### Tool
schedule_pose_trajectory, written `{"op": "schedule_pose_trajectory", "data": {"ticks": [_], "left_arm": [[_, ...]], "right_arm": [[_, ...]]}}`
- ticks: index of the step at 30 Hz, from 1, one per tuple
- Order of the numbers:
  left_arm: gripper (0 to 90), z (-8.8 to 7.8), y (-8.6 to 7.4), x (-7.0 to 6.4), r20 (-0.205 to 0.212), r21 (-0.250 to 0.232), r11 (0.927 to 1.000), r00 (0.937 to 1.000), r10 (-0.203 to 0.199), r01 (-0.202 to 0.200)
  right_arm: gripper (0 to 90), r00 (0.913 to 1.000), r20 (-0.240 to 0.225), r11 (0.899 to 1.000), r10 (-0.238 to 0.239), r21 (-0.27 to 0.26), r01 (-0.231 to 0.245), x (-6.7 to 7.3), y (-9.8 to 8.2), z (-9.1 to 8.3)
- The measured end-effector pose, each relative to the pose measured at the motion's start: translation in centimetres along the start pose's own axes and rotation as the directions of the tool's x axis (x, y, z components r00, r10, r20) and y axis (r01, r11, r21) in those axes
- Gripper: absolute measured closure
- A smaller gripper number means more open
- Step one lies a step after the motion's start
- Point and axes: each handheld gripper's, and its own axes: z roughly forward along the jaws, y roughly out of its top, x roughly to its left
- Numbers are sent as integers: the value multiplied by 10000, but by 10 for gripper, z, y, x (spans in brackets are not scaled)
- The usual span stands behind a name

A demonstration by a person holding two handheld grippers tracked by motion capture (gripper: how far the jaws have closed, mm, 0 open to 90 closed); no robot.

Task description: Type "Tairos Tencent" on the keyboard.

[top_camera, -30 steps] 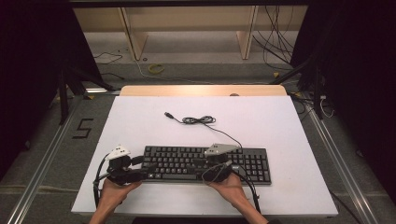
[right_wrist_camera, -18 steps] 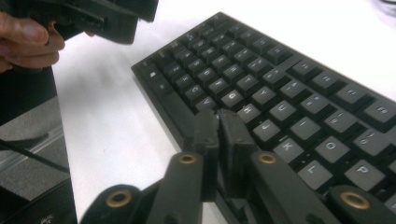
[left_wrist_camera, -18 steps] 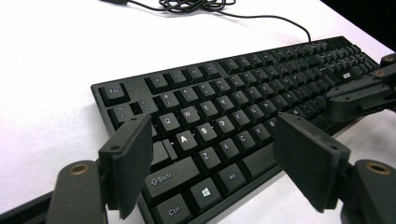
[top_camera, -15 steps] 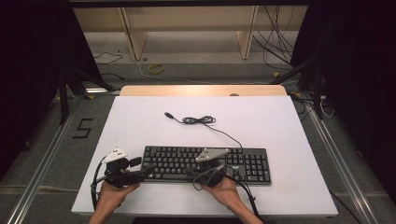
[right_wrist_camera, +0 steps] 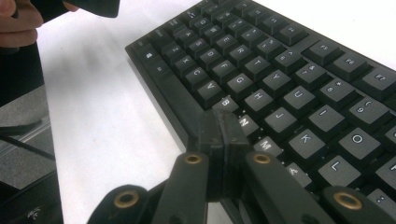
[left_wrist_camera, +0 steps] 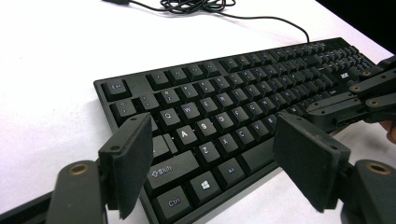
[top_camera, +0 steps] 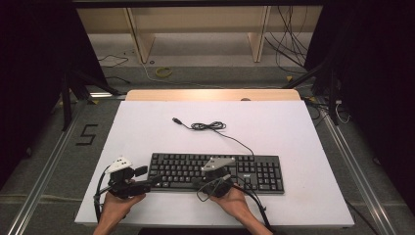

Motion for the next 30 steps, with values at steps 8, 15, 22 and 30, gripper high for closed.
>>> {"op": "schedule_pose_trajectory", "data": {"ticks": [8,15,22,30], "left_arm": [[282,1,0,0,10,22,10000,10000,11,-11],[281,0,-1,0,2,39,10000,10000,-11,11],[281,0,-1,1,-34,35,10000,10000,0,0],[282,0,-1,2,-58,37,10000,10000,-20,20]], "right_arm": [[900,9993,238,9991,-286,325,278,2,-4,8],[900,9981,432,9982,-451,421,433,7,-5,8],[900,9992,340,9990,-226,388,213,6,-4,7],[801,9998,135,9990,131,-426,-125,-3,4,-4]]}}
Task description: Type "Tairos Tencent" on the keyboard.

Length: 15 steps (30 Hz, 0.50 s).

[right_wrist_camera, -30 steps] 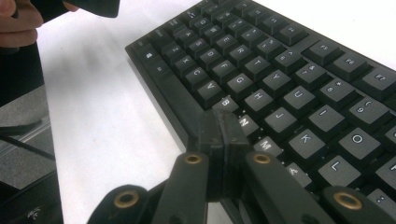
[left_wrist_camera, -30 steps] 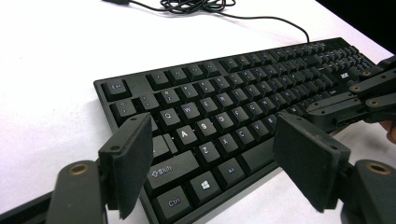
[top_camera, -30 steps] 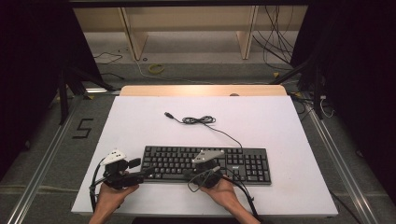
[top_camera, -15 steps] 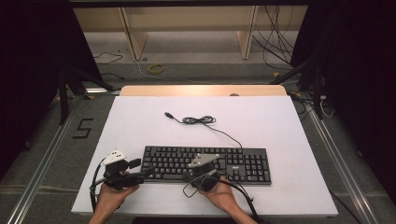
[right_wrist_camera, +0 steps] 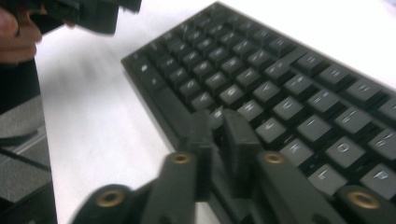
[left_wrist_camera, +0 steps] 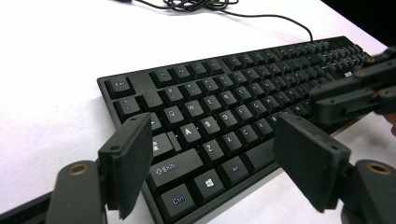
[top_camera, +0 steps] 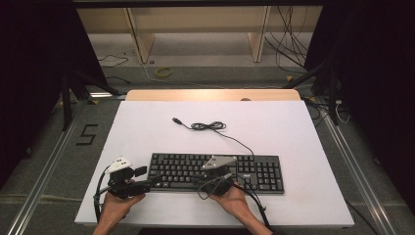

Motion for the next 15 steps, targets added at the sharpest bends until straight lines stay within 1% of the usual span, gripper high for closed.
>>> {"op": "schedule_pose_trajectory", "data": {"ticks": [1,3,5,7,12,15], "left_arm": [[282,0,0,0,-7,3,10000,10000,-3,3],[284,0,0,0,-14,11,10000,10000,24,-24],[288,0,0,0,-44,30,10000,10000,61,-61],[295,0,0,0,-62,52,10000,10000,67,-67],[337,0,-1,2,-123,53,10000,9999,33,-33],[374,0,-1,3,-181,101,9999,9998,-1,3]], "right_arm": [[793,10000,-3,9999,68,-82,-68,-1,1,-1],[737,9998,0,9996,204,-171,-204,-5,3,-1],[707,9994,-44,9992,334,-213,-335,-8,5,-1],[641,9991,18,9987,426,-267,-425,-10,8,-1],[529,9980,-73,9972,636,-382,-638,-13,19,1],[484,9975,-134,9971,695,-290,-699,-14,26,5]]}}
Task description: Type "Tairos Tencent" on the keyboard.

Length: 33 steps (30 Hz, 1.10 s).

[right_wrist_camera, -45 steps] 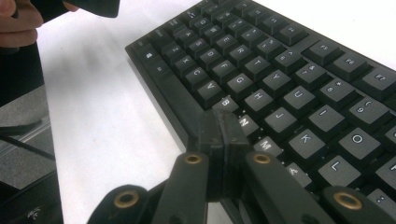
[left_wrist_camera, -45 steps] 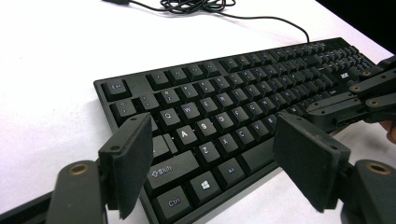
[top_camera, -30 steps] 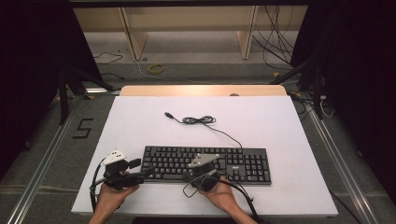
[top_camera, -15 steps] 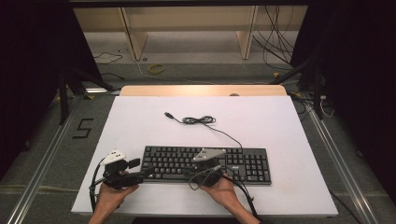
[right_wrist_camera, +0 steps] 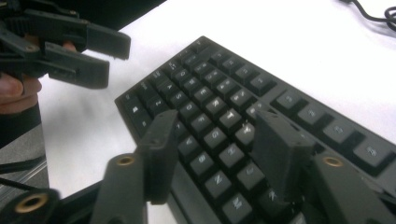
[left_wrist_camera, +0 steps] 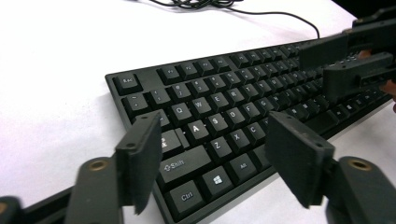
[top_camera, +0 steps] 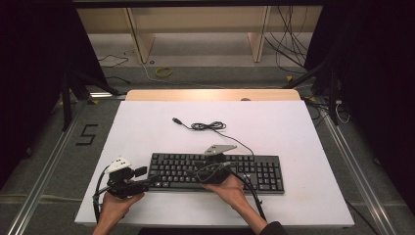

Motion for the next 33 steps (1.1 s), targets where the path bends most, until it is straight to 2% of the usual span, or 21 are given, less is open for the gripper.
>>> {"op": "schedule_pose_trajectory", "data": {"ticks": [6,9,11,14,19,23,33], "left_arm": [[495,0,-1,1,-8,152,9999,10000,55,-55],[595,1,-2,2,-77,299,9995,9999,145,-143],[666,2,-3,2,-146,440,9986,9994,300,-293],[763,3,-3,2,-211,596,9971,9985,497,-484],[875,7,-4,2,-374,898,9940,9972,654,-618],[890,10,-4,4,-425,1055,9929,9973,601,-554],[891,15,-4,6,-484,1221,9913,9972,561,-499]], "right_arm": [[404,9999,-26,9998,133,170,-133,-1,8,11],[416,9999,-32,9997,157,191,-156,-1,11,16],[478,10000,6,9998,96,169,-96,-1,13,18],[628,9999,130,9999,-58,156,56,0,15,21],[808,9995,290,9998,-158,146,154,1,18,24],[898,9989,432,9995,-183,281,171,1,19,28],[900,9975,638,9973,-313,689,269,-1,17,39]]}}
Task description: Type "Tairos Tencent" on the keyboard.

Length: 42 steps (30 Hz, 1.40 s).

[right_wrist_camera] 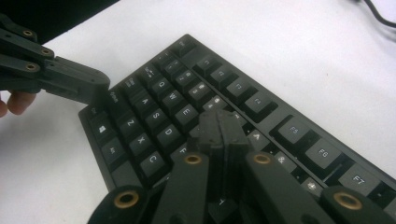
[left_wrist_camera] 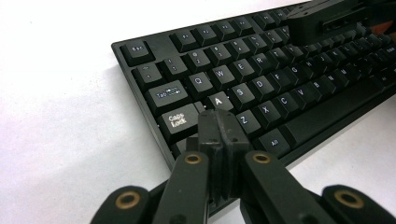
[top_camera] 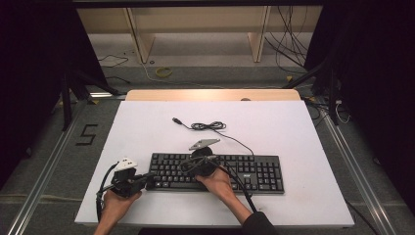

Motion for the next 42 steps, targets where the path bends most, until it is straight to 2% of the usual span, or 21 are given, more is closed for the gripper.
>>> {"op": "schedule_pose_trajectory", "data": {"ticks": [9,24,39,42], "left_arm": [[891,2,0,1,15,68,10000,10000,-37,37],[892,7,0,3,-44,414,9991,9999,-124,126],[891,8,-1,3,-20,393,9990,9998,-198,198],[889,6,0,3,-79,233,9995,9997,-216,218]], "right_arm": [[900,9998,207,9995,19,306,-25,0,-1,8],[900,9995,325,9990,11,441,-25,-2,-2,12],[900,9989,461,9989,83,458,-104,0,-3,14],[900,9989,436,9991,181,367,-197,-1,-3,13]]}}
